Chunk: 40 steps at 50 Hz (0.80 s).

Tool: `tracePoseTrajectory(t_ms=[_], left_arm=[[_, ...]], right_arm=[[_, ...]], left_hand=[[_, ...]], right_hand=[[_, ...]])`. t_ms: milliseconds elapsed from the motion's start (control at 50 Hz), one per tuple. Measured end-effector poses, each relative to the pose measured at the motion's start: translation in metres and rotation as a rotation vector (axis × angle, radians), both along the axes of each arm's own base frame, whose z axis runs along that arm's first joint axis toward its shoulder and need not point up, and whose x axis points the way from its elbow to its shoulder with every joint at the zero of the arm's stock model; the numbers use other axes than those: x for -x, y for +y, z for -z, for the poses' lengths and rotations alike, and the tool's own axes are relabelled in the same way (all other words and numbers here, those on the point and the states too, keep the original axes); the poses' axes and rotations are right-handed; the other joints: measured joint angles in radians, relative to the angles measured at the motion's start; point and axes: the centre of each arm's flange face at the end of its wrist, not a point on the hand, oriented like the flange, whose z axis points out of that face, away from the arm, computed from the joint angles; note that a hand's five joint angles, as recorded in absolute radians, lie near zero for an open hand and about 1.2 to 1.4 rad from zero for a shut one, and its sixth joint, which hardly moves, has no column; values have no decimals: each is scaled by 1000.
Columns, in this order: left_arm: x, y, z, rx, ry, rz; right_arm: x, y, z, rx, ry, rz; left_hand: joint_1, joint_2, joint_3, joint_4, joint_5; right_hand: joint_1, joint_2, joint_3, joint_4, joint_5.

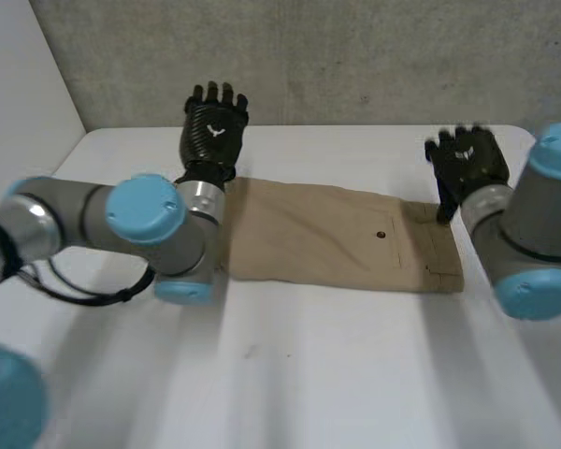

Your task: Fold the shorts.

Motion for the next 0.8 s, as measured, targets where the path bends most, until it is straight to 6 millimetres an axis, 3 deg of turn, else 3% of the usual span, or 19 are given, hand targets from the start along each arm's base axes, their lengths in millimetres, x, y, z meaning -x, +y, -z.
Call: tracePoseTrajectory(t_ms=[140,280,480,500,520,540,580,800], left_arm=[[-33,42,-6,-272,129,30],[-64,70,5,-536,262,-3],[-80,76,21,-594,288,-43],[-80,76,22,-591,287,-43],[-80,76,22,-589,286,-43],[-80,76,23,-588,286,-43],[-80,76,23,-584,285,-42],[-80,78,24,-587,280,-41]], right_arm=[[25,25,25,-313,-82,5],[36,29,49,-390,-145,28],[37,22,71,-349,-155,25],[38,21,73,-348,-154,27],[38,19,74,-347,-155,30],[39,19,74,-345,-155,32],[43,15,74,-335,-155,44],[70,2,52,-277,-44,100]], left_hand=[[0,0,0,0,0],[0,0,0,0,0],[0,0,0,0,0],[0,0,0,0,0],[0,0,0,0,0],[0,0,0,0,0],[0,0,0,0,0],[0,0,0,0,0]], right_hand=[[0,0,0,0,0],[106,141,155,125,110],[216,270,283,253,225],[493,587,593,548,500],[608,737,737,713,645],[608,737,737,713,645],[696,952,937,933,827],[701,956,941,949,832]])
